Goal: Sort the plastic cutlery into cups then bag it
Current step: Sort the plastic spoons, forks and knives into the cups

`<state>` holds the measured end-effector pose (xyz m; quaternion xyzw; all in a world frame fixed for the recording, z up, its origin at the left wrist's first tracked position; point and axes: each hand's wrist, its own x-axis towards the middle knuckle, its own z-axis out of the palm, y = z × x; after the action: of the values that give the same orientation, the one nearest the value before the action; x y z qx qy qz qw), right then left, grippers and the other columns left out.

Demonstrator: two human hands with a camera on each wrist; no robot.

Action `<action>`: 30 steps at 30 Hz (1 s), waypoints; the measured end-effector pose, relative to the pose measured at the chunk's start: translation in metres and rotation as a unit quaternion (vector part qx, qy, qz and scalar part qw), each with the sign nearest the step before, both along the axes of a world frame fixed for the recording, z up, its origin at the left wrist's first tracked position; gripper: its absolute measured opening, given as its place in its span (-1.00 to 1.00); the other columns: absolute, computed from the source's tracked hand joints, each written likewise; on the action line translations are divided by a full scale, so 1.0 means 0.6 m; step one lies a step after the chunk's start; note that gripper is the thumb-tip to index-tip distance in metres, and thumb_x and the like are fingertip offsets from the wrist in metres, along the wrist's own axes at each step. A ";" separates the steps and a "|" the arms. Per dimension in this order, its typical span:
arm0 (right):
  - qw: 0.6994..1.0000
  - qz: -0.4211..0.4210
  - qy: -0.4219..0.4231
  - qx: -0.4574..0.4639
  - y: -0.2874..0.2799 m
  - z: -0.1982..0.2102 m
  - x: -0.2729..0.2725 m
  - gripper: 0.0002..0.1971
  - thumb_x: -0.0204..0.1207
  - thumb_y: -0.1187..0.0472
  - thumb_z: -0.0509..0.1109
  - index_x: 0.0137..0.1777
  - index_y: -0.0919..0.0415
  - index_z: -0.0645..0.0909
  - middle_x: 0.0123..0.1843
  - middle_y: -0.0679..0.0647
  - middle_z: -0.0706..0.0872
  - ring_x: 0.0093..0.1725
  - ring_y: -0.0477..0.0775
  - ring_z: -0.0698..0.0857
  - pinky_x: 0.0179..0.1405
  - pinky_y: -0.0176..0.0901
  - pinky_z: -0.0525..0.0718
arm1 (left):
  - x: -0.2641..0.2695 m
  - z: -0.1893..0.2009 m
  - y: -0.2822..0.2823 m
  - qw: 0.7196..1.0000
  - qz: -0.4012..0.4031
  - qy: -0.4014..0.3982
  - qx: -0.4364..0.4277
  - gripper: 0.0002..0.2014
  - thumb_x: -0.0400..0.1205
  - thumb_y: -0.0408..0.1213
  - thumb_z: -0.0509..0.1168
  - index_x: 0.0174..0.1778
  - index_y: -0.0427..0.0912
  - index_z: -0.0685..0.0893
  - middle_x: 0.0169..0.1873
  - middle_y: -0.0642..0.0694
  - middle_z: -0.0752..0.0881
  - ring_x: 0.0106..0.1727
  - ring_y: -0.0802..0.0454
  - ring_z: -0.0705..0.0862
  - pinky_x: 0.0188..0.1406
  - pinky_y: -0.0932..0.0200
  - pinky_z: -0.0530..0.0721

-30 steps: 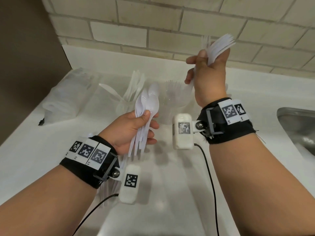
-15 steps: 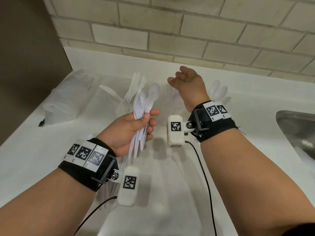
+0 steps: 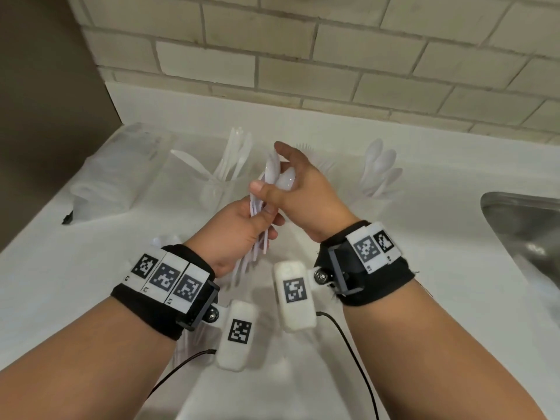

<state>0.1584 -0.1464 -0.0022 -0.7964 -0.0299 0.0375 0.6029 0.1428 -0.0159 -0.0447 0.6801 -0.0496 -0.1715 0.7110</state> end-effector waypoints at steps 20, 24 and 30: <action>0.977 -0.030 0.023 0.211 -0.003 0.001 -0.018 -0.94 0.53 0.25 0.44 -0.08 0.15 0.60 -0.26 -0.02 0.71 -0.06 0.30 0.76 -0.12 0.32 0.69 | -0.015 0.018 -0.008 0.992 -0.105 0.065 -0.035 -0.65 0.55 -0.05 0.27 0.09 -0.26 0.54 -0.34 -0.08 0.48 -0.55 0.14 0.45 -0.59 0.26 0.48; 0.974 -0.044 0.018 0.223 -0.006 0.001 -0.016 -0.87 0.57 0.24 0.34 0.03 -0.01 0.58 -0.05 0.18 0.67 -0.04 0.34 0.69 -0.41 -0.09 0.54 | -0.014 0.020 -0.008 0.991 -0.090 0.080 -0.058 -0.57 0.50 0.00 0.28 0.11 -0.27 0.58 -0.37 -0.04 0.55 -0.51 0.13 0.45 -0.56 0.27 0.47; 0.974 -0.038 -0.030 0.222 -0.002 -0.001 -0.023 -0.62 0.51 0.56 0.26 0.10 0.05 0.56 0.05 0.20 0.62 0.08 0.34 0.77 0.11 0.20 0.75 | -0.023 0.026 -0.021 0.996 -0.080 0.013 0.029 -0.88 0.66 -0.23 0.28 -0.18 -0.12 0.54 -0.56 0.12 0.54 -0.54 0.14 0.47 -0.49 0.21 0.53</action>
<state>0.1448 -0.1477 -0.0025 -0.6438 -0.0253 -0.0171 0.7646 0.1291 -0.0285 -0.0290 0.6920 -0.0897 -0.2383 0.6755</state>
